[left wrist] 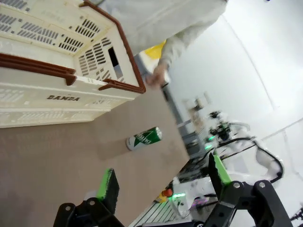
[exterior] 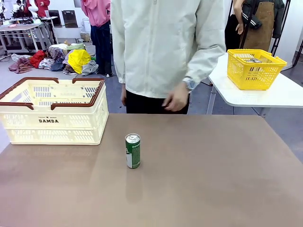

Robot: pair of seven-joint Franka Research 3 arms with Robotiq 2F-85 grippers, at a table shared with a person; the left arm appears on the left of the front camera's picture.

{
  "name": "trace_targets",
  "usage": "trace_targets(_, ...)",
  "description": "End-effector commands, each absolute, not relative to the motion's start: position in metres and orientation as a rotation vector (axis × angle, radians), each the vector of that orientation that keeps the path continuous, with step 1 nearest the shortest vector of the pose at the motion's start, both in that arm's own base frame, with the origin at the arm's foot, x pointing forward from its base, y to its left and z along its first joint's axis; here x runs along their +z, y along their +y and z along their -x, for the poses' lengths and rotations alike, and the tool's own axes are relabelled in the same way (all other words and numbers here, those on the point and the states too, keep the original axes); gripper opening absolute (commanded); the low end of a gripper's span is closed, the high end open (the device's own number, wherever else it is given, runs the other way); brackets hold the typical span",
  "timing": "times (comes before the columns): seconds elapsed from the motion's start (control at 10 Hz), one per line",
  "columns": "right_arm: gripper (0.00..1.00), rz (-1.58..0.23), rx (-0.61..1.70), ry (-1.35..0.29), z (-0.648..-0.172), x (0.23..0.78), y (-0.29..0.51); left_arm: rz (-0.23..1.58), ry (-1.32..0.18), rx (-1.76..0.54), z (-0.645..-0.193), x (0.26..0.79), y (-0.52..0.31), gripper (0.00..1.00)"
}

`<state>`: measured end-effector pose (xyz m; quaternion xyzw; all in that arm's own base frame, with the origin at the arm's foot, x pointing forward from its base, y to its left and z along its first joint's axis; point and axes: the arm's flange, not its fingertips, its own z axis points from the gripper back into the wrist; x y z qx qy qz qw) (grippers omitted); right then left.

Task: Place the drinks into the Shopping basket.
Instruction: Pick up one drink and place it into the Shopping basket.

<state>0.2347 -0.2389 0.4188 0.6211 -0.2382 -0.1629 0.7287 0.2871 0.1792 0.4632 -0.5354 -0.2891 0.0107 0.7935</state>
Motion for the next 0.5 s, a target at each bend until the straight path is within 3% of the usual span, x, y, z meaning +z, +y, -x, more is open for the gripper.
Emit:
trace_targets(0.0, 1.0, -1.366, -0.338, -0.53, -0.233, 0.419, -0.24, 0.964, -0.432, -0.157, -0.319, 0.512, 0.065, 1.0)
trace_targets(0.3, 1.0, -1.366, -0.338, -0.53, -0.233, 0.419, -0.24, 0.597, -0.218, -0.411, -0.358, 0.526, -0.089, 1.0)
trace_targets(0.4, 1.0, -1.366, -0.338, -0.53, -0.233, 0.419, -0.24, 0.48, -0.231, -0.452, -0.367, 0.514, -0.14, 1.0)
